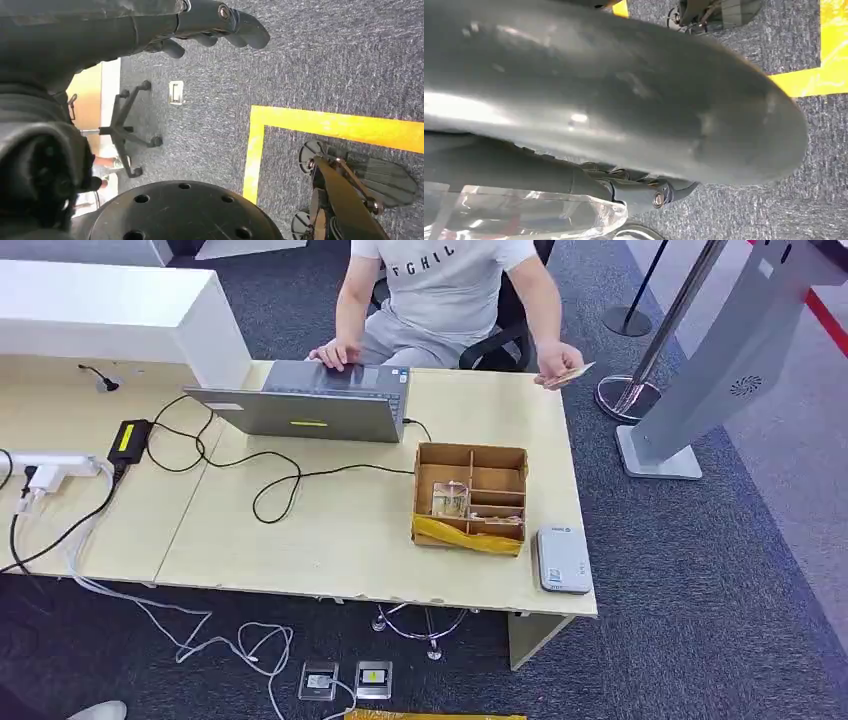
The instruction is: Pass the card to the sensor for recognition and then transmit it.
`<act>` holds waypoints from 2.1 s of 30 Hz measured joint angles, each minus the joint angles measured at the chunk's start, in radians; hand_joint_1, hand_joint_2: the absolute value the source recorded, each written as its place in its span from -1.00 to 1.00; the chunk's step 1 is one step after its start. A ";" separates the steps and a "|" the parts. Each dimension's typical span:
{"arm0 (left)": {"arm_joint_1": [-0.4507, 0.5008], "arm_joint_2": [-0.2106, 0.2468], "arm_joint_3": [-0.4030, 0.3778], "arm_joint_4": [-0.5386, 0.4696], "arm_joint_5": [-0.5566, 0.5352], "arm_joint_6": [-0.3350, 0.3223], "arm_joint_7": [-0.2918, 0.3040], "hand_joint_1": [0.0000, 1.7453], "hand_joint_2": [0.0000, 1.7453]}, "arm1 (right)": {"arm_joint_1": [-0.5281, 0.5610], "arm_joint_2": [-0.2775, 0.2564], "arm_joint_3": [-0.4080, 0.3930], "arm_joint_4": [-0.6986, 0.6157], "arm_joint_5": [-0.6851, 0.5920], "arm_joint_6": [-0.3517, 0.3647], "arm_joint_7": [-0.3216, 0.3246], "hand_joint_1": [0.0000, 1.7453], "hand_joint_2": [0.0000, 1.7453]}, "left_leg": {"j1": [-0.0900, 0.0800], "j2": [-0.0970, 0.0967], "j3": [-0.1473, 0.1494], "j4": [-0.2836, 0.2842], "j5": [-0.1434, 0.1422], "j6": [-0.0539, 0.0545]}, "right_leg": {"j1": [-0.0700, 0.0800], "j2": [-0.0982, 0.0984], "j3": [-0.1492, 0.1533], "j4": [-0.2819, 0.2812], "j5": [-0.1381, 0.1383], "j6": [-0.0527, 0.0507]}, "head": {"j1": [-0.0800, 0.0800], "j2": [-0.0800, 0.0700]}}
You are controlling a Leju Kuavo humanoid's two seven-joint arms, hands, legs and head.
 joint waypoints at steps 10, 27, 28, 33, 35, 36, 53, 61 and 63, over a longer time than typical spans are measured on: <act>0.001 0.000 0.005 0.000 0.053 0.001 -0.038 -1.00 -1.00 | -0.004 -0.061 -0.091 0.019 -0.106 0.010 -0.136 -1.00 -1.00 | -0.001 0.000 0.000 0.000 0.000 0.000 | -0.001 0.000 0.000 0.000 0.000 0.000 | 0.000 0.000; 0.005 0.019 0.027 0.001 0.058 -0.020 -0.013 -1.00 -1.00 | 0.144 -0.475 -0.431 -0.271 -0.021 0.000 -0.054 -1.00 1.00 | -0.002 -0.001 -0.004 0.000 -0.001 0.003 | -0.003 -0.001 0.002 0.000 0.000 0.001 | 0.000 0.000; 0.005 0.022 0.027 0.002 0.059 -0.029 -0.007 -1.00 -1.00 | 0.160 -0.491 -0.481 -0.330 0.089 0.000 0.025 -1.00 1.00 | -0.002 -0.001 -0.004 0.000 -0.001 0.003 | -0.003 -0.001 0.002 0.000 0.000 0.001 | 0.000 0.000; 0.004 0.037 0.028 0.004 0.089 -0.151 0.039 -1.00 -1.00 | 0.178 -0.568 -0.666 -0.666 0.248 0.000 0.253 -1.00 1.00 | -0.005 -0.001 -0.002 0.000 0.001 0.006 | -0.005 -0.001 0.002 0.000 0.001 0.002 | 0.000 0.000; 0.005 0.044 0.028 0.004 0.092 -0.176 0.040 -1.00 -1.00 | 0.169 -0.629 -0.697 -0.782 0.227 0.000 0.306 -1.00 1.00 | -0.006 -0.004 -0.004 0.000 0.002 0.006 | -0.006 -0.004 0.002 0.000 0.002 0.003 | 0.000 0.000; 0.006 0.045 0.028 0.004 0.092 -0.182 0.040 -1.00 -1.00 | 0.156 -0.660 -0.703 -0.836 0.247 0.000 0.334 -1.00 1.00 | -0.006 -0.003 -0.004 0.000 0.003 0.006 | -0.006 -0.003 0.001 0.000 0.002 0.004 | -0.001 0.000; 0.004 0.068 0.024 0.007 0.030 -0.275 0.049 -1.00 -1.00 | -0.149 -0.866 -0.504 -1.436 0.679 0.036 0.565 -1.00 1.00 | -0.006 -0.009 -0.008 0.000 0.006 0.006 | -0.007 -0.008 -0.003 0.002 0.003 0.004 | -0.001 0.000; -0.006 0.079 0.007 0.008 -0.042 -0.333 0.009 -1.00 -1.00 | -0.354 -0.831 -0.222 -1.573 1.054 0.381 0.691 -1.00 1.00 | -0.004 -0.014 -0.011 0.000 0.007 0.005 | -0.005 -0.012 -0.003 0.003 0.003 0.004 | 0.000 0.000; -0.003 0.084 -0.003 0.008 -0.048 -0.366 -0.018 -1.00 -1.00 | -0.417 -0.798 -0.143 -1.578 1.137 0.471 0.694 -1.00 1.00 | -0.004 -0.010 -0.013 0.000 0.008 0.004 | -0.006 -0.009 -0.007 0.003 0.003 0.003 | -0.001 0.000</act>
